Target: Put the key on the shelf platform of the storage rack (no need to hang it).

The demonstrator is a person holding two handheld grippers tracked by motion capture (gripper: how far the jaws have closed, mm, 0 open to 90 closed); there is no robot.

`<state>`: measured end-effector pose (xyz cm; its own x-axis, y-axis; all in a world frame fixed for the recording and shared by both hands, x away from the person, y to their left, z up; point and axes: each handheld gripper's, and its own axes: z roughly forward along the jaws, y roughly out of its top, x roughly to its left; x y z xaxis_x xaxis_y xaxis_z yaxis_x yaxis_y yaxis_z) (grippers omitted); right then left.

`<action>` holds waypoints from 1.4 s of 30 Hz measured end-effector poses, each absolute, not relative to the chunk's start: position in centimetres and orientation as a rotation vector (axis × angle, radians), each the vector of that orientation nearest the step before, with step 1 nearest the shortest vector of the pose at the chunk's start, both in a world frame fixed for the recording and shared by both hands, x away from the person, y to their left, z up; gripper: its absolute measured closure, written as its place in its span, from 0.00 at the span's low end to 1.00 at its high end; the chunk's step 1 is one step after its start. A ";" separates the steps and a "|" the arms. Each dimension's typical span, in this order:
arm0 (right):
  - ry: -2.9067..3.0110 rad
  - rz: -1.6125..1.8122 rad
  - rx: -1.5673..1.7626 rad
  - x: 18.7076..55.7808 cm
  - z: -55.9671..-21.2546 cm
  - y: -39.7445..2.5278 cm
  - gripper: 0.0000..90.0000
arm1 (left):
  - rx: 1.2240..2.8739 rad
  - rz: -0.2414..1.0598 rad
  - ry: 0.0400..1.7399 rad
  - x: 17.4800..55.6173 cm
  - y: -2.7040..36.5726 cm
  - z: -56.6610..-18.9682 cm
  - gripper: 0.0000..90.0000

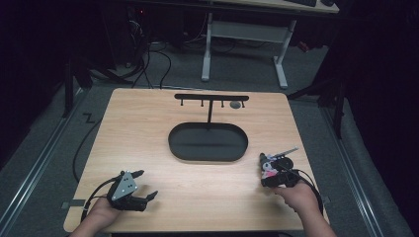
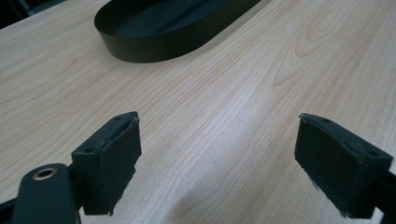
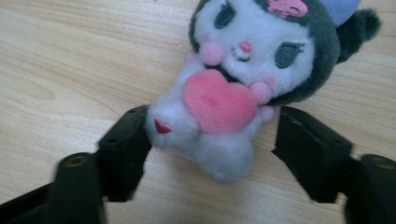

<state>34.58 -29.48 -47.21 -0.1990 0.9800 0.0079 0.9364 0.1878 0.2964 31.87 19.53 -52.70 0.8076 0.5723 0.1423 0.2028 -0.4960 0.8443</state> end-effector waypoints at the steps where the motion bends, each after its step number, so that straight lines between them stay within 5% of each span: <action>1: 2.266 0.352 1.875 34.7 -47.2 -29.5 0.24 | 2.079 0.514 0.573 31.9 19.5 -52.7 0.17; 12: 2.236 0.308 1.932 36.3 -48.6 -28.5 0.19 | 2.080 0.513 0.569 31.9 19.5 -52.7 0.17; 22: 2.238 0.278 1.866 35.8 -47.9 -28.5 0.48 | 2.080 0.511 0.571 31.9 19.6 -52.7 0.17; 42: 2.270 0.319 1.784 35.1 -45.2 -28.4 0.52 | 2.079 0.514 0.572 31.9 19.5 -52.7 0.17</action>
<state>35.10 -28.44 -45.16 -0.2282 0.9723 -0.0506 0.9208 0.2324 0.3133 31.85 19.51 -52.72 0.8074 0.5725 0.1423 0.2025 -0.4955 0.8447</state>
